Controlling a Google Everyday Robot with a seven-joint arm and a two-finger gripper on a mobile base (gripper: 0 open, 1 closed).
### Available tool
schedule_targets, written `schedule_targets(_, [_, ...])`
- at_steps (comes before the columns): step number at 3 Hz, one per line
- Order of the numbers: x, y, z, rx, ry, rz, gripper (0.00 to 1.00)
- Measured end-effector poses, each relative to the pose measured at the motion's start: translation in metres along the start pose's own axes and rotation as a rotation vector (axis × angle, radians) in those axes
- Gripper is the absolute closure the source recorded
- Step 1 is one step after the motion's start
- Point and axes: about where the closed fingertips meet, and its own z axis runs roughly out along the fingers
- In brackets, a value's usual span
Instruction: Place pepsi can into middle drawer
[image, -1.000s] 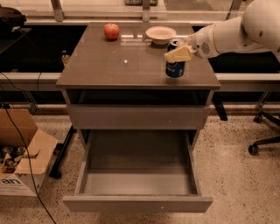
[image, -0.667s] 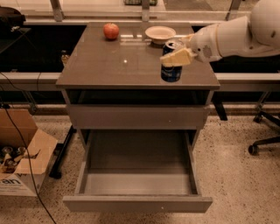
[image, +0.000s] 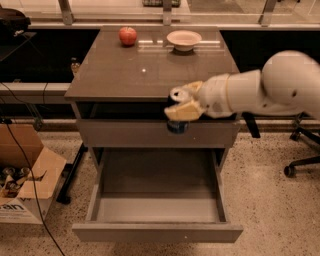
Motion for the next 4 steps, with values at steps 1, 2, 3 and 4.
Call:
schedule_targets(1, [0.052,0.014,0.039,-0.035,0.036,0.067,1.0])
schedule_targets(2, [0.061,0.017,0.044,-0.039,0.05,0.074,1.0])
schedule_targets(3, [0.09,0.024,0.058,-0.044,0.098,0.088,1.0])
schedule_targets(4, [0.132,0.034,0.067,-0.03,0.111,0.121,1.0])
